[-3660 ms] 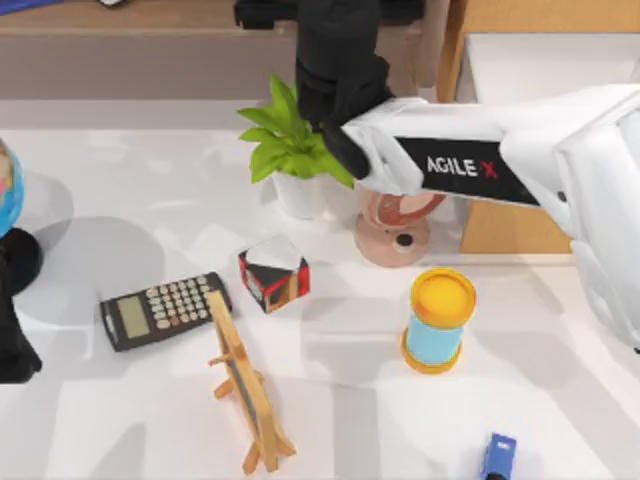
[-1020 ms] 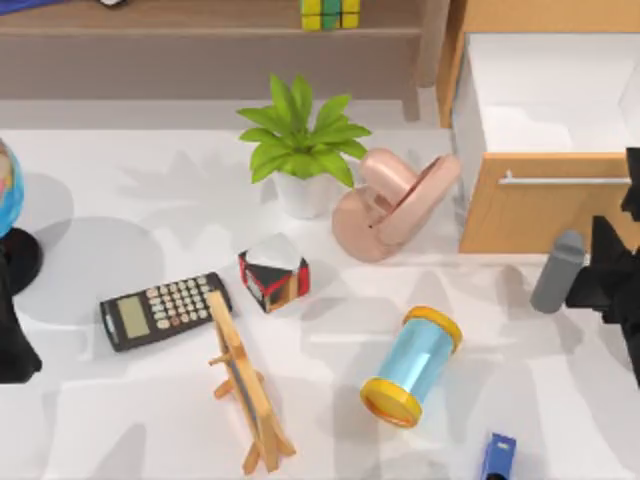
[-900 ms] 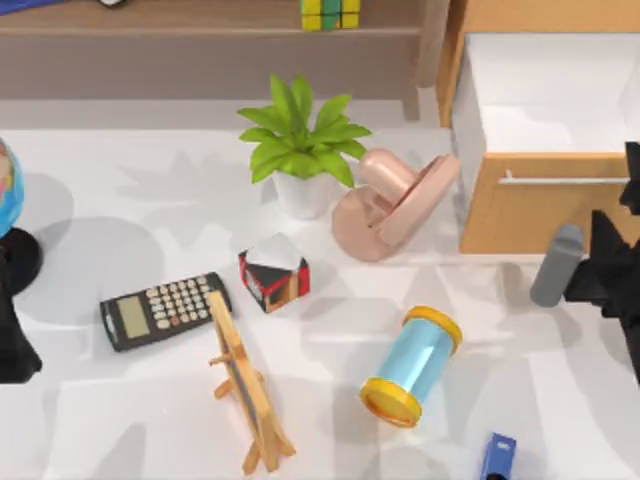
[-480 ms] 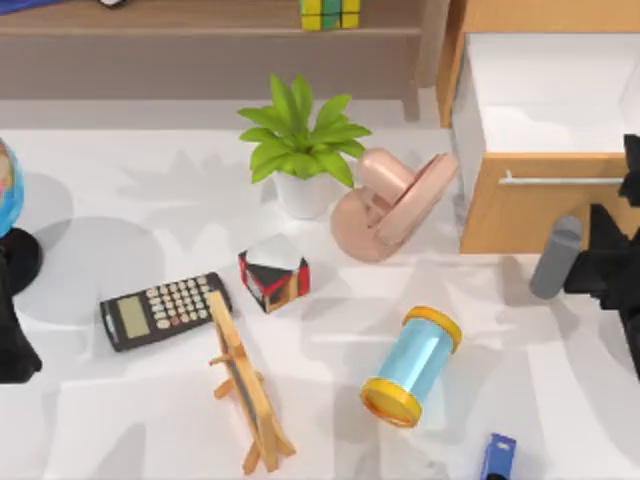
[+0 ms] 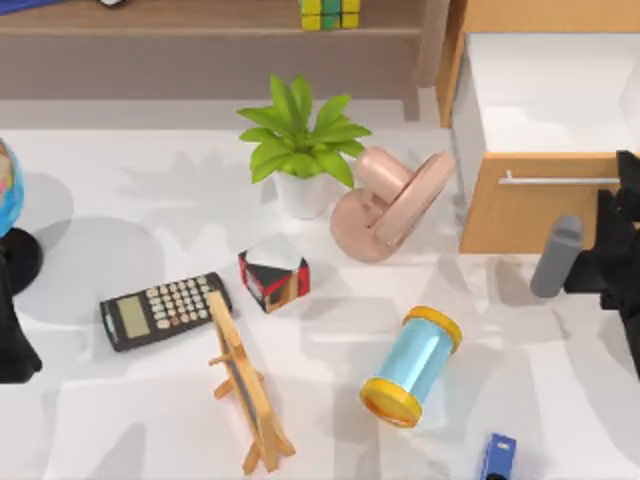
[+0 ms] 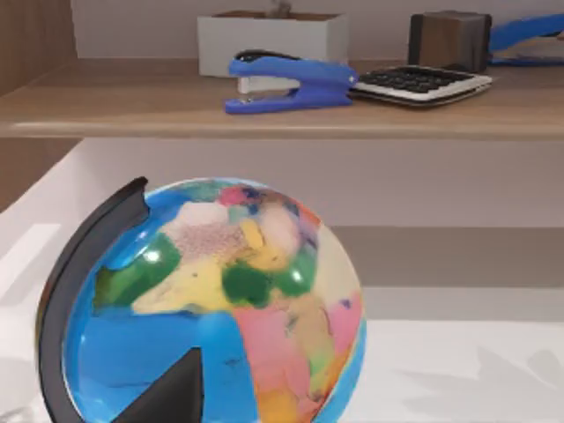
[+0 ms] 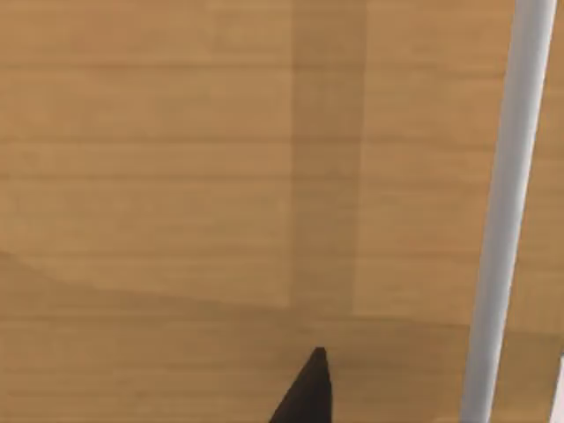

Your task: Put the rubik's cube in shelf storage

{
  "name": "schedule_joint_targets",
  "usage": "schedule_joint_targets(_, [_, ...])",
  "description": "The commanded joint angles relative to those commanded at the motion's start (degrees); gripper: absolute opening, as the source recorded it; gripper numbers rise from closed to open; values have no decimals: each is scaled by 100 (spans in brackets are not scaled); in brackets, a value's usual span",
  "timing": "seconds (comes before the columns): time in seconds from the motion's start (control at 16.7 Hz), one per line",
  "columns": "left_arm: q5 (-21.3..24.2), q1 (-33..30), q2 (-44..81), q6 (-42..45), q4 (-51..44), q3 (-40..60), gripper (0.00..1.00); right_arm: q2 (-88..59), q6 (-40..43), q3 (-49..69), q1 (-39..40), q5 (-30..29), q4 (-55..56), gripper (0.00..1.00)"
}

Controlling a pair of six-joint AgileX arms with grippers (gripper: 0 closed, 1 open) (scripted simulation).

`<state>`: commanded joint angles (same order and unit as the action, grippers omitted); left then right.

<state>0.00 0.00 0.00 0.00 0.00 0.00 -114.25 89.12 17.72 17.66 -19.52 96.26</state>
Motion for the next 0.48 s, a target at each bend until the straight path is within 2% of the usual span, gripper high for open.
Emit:
schedule_joint_targets(0.3, [0, 0, 0, 0, 0, 0, 100, 0, 0, 0, 0, 0, 0, 2])
schedule_joint_targets(0.48, [0, 0, 0, 0, 0, 0, 100, 0, 0, 0, 0, 0, 0, 0])
